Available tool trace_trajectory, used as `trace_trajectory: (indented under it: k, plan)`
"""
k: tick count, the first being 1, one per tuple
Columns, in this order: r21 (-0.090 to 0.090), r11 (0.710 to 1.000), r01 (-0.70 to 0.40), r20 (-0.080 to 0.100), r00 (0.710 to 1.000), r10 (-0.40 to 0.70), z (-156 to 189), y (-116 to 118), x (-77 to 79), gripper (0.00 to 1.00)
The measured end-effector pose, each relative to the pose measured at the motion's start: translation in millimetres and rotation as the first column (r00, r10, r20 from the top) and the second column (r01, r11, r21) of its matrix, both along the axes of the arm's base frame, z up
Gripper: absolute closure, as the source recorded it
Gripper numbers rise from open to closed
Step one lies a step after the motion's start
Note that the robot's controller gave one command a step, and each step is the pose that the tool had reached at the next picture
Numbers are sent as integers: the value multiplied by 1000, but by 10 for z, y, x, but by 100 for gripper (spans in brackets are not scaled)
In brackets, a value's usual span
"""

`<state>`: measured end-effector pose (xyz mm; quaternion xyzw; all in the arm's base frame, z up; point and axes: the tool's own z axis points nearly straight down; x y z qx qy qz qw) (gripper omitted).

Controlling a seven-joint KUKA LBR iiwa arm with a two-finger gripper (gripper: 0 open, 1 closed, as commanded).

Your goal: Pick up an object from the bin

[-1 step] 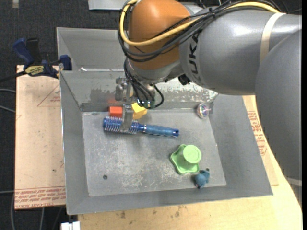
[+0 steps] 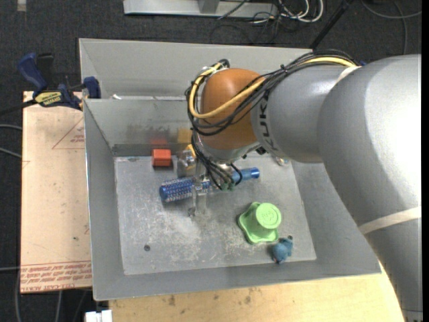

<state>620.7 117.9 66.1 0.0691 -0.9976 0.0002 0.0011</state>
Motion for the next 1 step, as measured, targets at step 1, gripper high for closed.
trace_trajectory:
  k: [1]
  plan:
    - [3,999,53,7,999,-53,356,2,-3,0]
